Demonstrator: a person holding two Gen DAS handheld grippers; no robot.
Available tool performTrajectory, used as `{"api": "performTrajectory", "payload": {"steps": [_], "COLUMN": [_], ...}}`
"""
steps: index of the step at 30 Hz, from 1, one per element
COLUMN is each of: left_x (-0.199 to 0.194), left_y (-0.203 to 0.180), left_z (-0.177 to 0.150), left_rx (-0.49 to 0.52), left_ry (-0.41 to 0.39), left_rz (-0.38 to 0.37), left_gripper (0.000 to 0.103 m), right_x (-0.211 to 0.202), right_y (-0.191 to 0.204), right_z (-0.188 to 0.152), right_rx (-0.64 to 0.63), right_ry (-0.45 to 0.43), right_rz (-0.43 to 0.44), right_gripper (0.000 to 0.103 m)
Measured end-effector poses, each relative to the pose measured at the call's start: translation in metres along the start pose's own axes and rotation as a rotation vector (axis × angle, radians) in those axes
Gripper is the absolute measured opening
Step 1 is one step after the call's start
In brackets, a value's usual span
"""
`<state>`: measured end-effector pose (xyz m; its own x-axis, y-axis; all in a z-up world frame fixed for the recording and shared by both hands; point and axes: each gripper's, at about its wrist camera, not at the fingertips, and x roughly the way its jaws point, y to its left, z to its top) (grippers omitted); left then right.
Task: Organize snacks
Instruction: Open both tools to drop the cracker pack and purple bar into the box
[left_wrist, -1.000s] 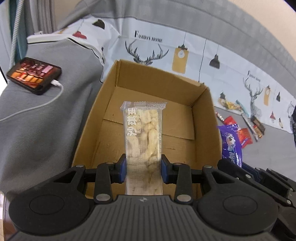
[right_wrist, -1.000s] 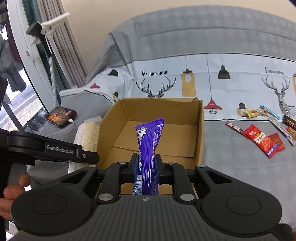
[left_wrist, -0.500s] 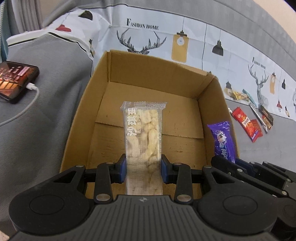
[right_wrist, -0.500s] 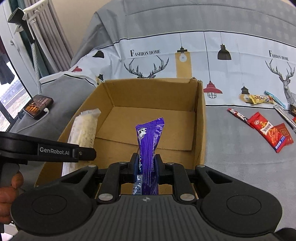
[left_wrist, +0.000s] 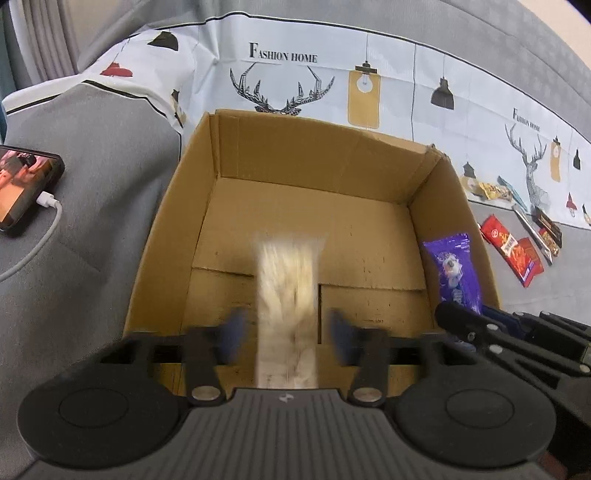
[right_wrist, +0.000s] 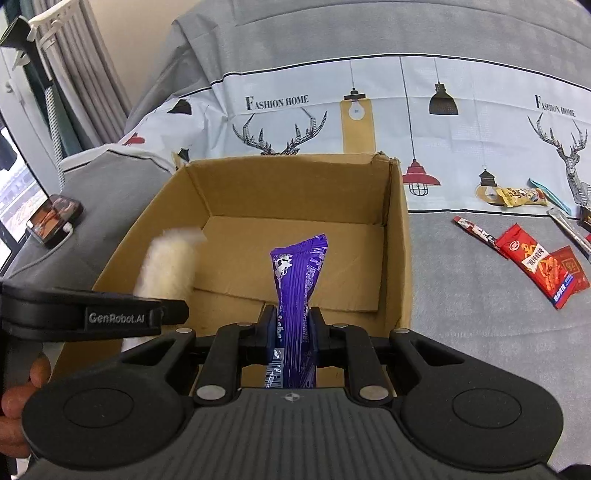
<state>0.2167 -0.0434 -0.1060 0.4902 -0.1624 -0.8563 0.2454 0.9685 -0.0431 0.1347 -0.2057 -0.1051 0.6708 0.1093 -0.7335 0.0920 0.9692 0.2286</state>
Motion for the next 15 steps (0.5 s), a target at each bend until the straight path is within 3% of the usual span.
{"api": "performTrajectory", "payload": {"steps": [1, 3, 5, 9, 15], "left_x": [-0.004, -0.014, -0.020, -0.037, -0.079], "left_y": [0.003, 0.006, 0.009, 0.014, 0.009], "left_z": [0.000, -0.001, -0.002, -0.017, -0.057], "left_rx": [-0.018, -0.039, -0.027, -0.050, -0.066], "left_ry": [-0.025, -0.096, -0.094, -0.062, -0.059], "left_rz": [0.029, 0.083, 0.093, 0.080, 0.091], "left_gripper": [0.103, 0.103, 0.103, 0.103, 0.103], "right_x": [0.000, -0.002, -0.008, -0.027, -0.074], "right_y": [-0.001, -0.004, -0.004, 0.001, 0.008], "right_z": [0.002, 0.006, 0.006, -0.007, -0.039], "right_rx": [0.010, 0.039, 0.050, 0.043, 0.054], "right_ry": [-0.002, -0.001, 0.006, 0.042, 0.059], "right_rz": [-0.002, 0.001, 0.011, 0.008, -0.002], "right_gripper": [0.027, 0.056, 0.070, 0.078, 0.081]}}
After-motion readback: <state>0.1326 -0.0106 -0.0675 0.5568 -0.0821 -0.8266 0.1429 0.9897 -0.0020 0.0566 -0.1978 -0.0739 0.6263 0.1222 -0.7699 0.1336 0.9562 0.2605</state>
